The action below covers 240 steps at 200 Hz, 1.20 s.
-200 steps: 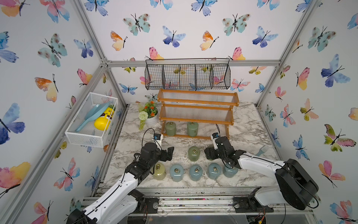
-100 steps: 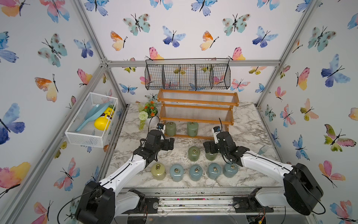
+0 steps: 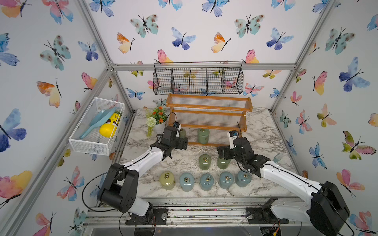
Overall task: Remove the tea canisters from the shelf
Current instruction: Pick up the tea canister from the shelf.
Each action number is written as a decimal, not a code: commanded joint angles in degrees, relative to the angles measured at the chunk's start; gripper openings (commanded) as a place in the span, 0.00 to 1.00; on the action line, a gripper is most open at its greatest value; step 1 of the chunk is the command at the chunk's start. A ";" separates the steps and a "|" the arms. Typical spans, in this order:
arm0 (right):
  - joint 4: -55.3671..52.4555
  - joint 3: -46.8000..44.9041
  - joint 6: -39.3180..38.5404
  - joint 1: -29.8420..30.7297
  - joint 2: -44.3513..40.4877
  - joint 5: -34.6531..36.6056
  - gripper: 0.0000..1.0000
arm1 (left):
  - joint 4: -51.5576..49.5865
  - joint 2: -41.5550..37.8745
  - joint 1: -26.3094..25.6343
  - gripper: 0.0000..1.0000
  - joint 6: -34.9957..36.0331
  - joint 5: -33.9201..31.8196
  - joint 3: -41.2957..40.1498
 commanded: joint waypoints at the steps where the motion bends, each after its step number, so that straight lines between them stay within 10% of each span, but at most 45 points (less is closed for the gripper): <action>1: -1.48 -0.52 0.58 0.20 -1.38 1.52 1.00 | 1.69 2.53 0.24 0.98 0.22 0.49 2.53; 240: -1.51 -1.61 0.84 0.16 -0.15 2.38 1.00 | 3.58 17.39 0.28 0.98 1.06 -7.28 11.54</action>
